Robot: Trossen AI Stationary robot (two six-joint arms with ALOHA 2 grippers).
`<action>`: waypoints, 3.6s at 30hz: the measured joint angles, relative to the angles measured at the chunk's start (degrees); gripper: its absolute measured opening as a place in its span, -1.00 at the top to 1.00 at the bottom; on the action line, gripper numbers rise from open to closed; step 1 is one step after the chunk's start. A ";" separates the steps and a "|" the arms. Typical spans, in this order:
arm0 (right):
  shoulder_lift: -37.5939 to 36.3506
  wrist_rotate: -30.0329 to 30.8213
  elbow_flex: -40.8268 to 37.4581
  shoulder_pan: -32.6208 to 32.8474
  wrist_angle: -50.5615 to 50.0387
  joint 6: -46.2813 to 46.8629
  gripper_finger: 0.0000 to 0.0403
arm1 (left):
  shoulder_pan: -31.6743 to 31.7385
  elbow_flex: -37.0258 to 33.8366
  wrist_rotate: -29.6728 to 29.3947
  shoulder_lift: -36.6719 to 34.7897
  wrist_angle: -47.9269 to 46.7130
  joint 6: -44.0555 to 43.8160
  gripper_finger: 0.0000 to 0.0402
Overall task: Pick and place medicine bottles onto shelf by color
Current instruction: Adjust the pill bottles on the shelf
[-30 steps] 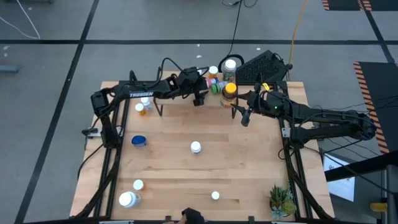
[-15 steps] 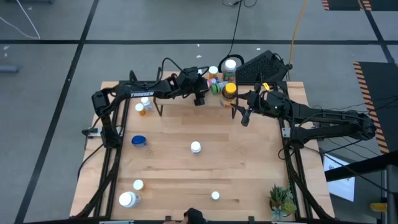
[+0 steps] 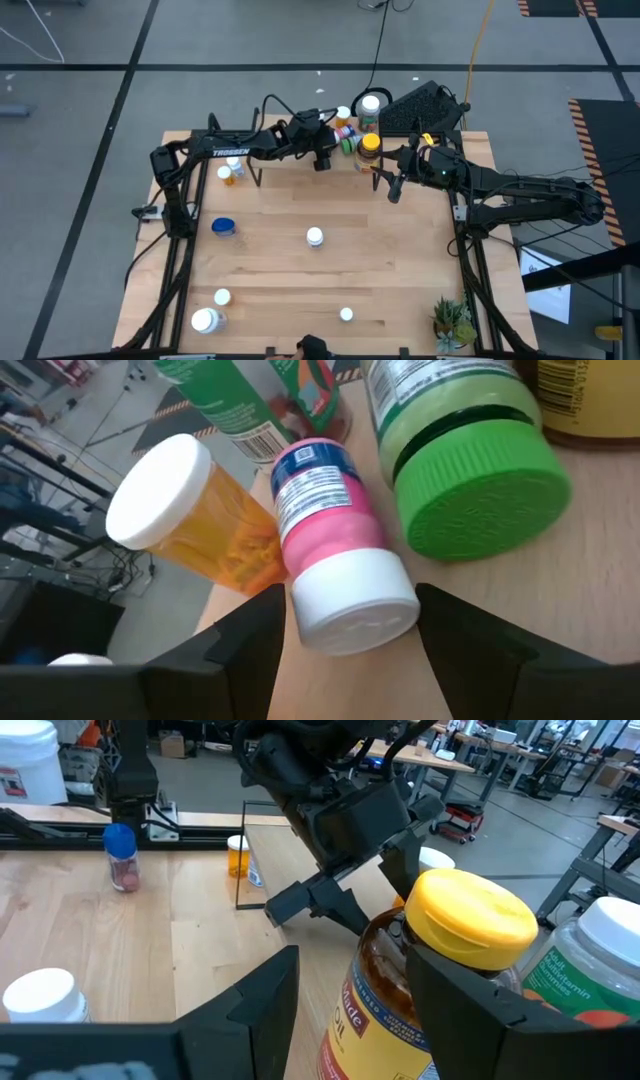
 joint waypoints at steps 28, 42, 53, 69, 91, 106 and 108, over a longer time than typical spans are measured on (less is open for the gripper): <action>0.00 0.00 0.00 0.00 0.00 -0.03 0.09 | -2.99 -0.09 -7.92 -3.36 -1.40 -2.70 0.05; -0.02 -0.80 0.02 0.43 9.68 -20.39 0.09 | -9.21 -0.07 -17.15 -13.53 -8.00 -2.31 0.09; 3.14 -7.74 0.04 5.58 14.70 -20.14 -0.17 | -19.79 0.02 -18.13 -20.68 -19.48 2.93 0.13; 23.12 -1.73 15.63 9.81 -1.49 -11.07 -0.40 | -27.76 0.00 -15.68 -19.56 -28.28 -0.31 0.10; 30.13 -3.23 17.09 9.81 0.78 -10.99 0.24 | -26.72 0.00 -11.49 -19.56 -30.97 -2.82 0.10; 29.92 -13.40 -2.60 8.21 46.10 -8.15 0.24 | -27.29 -0.02 -12.50 -22.36 -23.73 -7.97 -0.36; 29.94 -13.68 -5.10 8.23 52.65 -8.11 0.24 | -27.20 -0.02 -12.44 -22.99 -22.59 -7.90 -0.49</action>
